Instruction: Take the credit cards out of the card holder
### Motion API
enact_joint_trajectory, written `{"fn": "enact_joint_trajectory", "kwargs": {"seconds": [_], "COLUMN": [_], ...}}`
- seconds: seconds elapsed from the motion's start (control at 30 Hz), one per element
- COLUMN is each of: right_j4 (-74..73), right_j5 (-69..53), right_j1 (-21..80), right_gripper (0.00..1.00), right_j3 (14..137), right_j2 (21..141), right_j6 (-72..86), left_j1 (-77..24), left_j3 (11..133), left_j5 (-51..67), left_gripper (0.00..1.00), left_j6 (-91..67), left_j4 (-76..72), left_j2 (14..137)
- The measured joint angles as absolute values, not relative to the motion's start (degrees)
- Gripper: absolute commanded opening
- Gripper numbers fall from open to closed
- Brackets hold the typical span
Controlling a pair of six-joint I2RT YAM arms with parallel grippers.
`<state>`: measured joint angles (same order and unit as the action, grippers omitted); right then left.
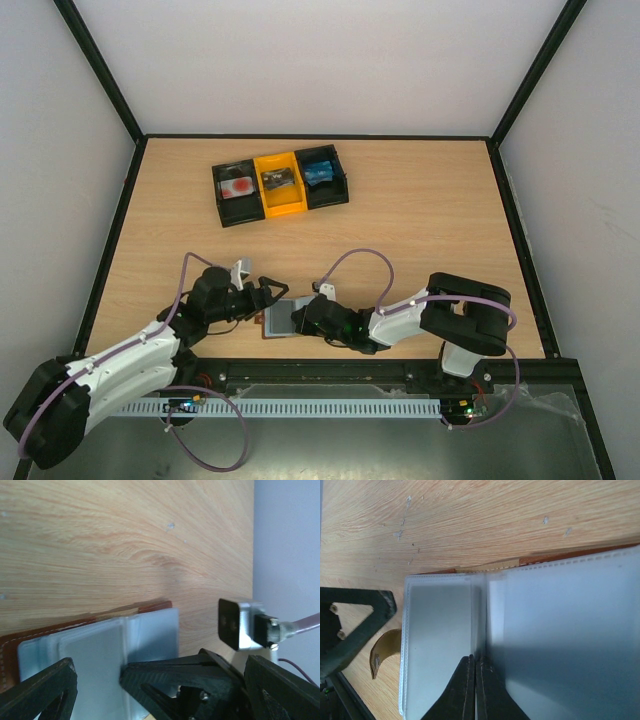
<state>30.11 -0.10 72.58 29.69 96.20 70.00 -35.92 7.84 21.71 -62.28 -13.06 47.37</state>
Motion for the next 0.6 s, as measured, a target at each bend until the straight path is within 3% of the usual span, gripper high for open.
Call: {"fn": "enact_joint_trajectory", "kwargs": {"seconds": [0.6], "right_j4": [30.5], "right_j5": [-0.1], "right_j1": [72.6], "right_gripper": [0.02], "right_j3": [29.5], "right_j2": [96.2], "right_j6": [70.6], "left_j1": [-35.7], "left_j3": [5.7], "left_j5": [22.5], "left_gripper": [0.92], "left_j6": [-62.1], "left_j4": [-17.2], "left_j2": [50.6]}}
